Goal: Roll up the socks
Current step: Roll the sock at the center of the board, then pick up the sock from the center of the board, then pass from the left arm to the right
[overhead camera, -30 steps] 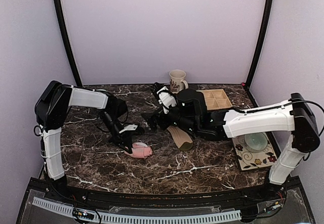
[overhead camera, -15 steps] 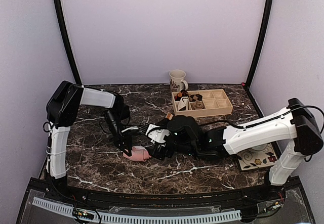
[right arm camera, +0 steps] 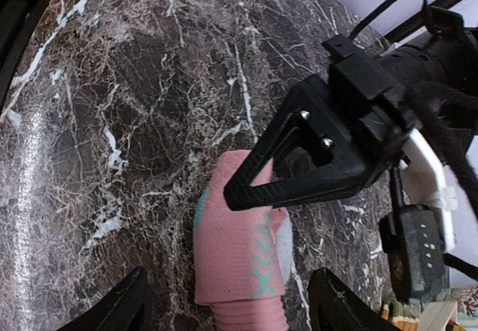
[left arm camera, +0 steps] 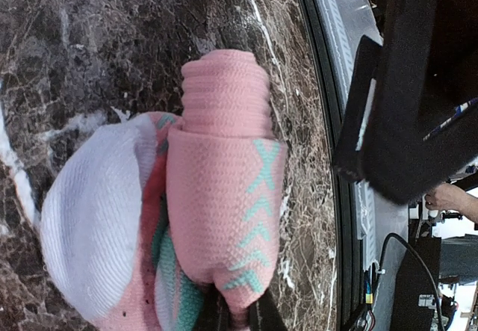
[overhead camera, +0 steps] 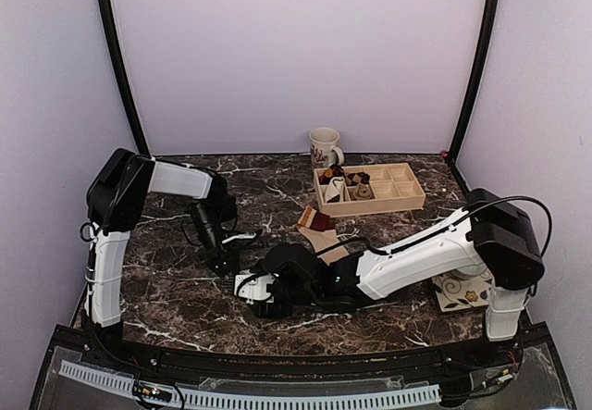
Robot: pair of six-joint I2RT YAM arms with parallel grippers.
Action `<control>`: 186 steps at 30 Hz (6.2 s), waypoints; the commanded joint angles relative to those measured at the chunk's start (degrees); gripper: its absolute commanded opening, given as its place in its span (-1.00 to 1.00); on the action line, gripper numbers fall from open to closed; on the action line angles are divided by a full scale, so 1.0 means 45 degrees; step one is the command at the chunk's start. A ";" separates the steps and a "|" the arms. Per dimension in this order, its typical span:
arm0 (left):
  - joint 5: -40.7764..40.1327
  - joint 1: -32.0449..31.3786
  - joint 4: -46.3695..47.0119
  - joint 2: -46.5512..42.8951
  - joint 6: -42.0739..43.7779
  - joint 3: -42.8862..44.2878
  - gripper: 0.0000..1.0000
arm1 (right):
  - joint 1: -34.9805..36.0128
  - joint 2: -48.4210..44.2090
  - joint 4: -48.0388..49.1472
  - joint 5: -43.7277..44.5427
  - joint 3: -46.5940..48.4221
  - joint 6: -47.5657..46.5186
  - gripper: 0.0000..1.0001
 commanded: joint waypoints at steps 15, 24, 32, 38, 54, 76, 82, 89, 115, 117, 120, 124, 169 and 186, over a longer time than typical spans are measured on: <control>-0.3045 -0.0088 0.0687 0.1181 -0.0320 0.0061 -0.99 | -0.1390 0.2480 0.0128 -0.2567 0.1609 -0.0059 -0.03; -0.2650 0.0132 0.1028 0.0956 -0.0749 0.0254 -0.33 | -0.1510 0.2999 0.0385 -0.3284 0.0589 0.1538 -0.19; -0.2674 0.1948 0.2369 -0.1056 -0.1568 -0.0450 0.06 | -0.1985 0.3748 -0.0313 -0.3927 0.0867 0.2596 -0.57; -0.3218 0.2817 0.5163 -0.4804 -0.1264 -0.3280 0.11 | -0.2631 0.3992 -0.0558 -0.5104 0.1266 0.3922 -0.60; -0.2835 0.1536 1.0751 -1.0101 -0.1495 -0.8560 0.14 | -0.4285 0.5089 -0.1787 -0.8244 0.2757 0.7537 -0.61; -0.3985 -0.0836 1.5168 -1.1047 0.1067 -1.0913 0.57 | -0.5180 0.5721 -0.0801 -0.9946 0.2839 0.9387 -0.60; -0.5764 -0.1470 1.6330 -0.9437 0.0886 -1.0528 0.32 | -0.5250 0.5874 -0.0352 -1.0332 0.2886 0.9674 -0.61; -0.6910 -0.1506 1.7856 -0.8331 0.0927 -1.0353 0.22 | -0.5270 0.6183 -0.0163 -1.0863 0.3102 1.0017 -0.60; -0.7030 -0.2229 1.5471 -0.7276 0.0352 -0.8370 -1.00 | -0.5941 0.3632 0.2146 -1.0775 0.1453 1.2044 -0.07; -0.6574 -0.2197 1.3990 -0.7591 -0.0048 -0.7837 -1.00 | -0.6118 0.3109 0.1897 -1.0429 0.1326 1.1733 0.96; -0.5467 -0.1717 1.2222 -0.8100 -0.0609 -0.7073 -1.00 | -0.6354 0.2150 0.1360 -0.9640 0.1119 1.1135 0.99; -0.3245 -0.0231 0.9172 -0.8487 -0.1528 -0.5205 -1.00 | -0.6541 -0.0109 0.1511 -0.7132 0.0243 1.0125 0.99; 1.0479 0.0573 1.0935 -0.8811 -1.5042 -0.0410 -1.00 | -0.4905 -0.3047 0.7562 -0.8968 0.1087 1.0664 0.69; 1.1610 -0.0898 3.0006 -0.9405 -3.1247 -0.3502 -1.00 | -0.4594 -0.2347 0.9901 -1.1170 0.1982 1.1970 -0.09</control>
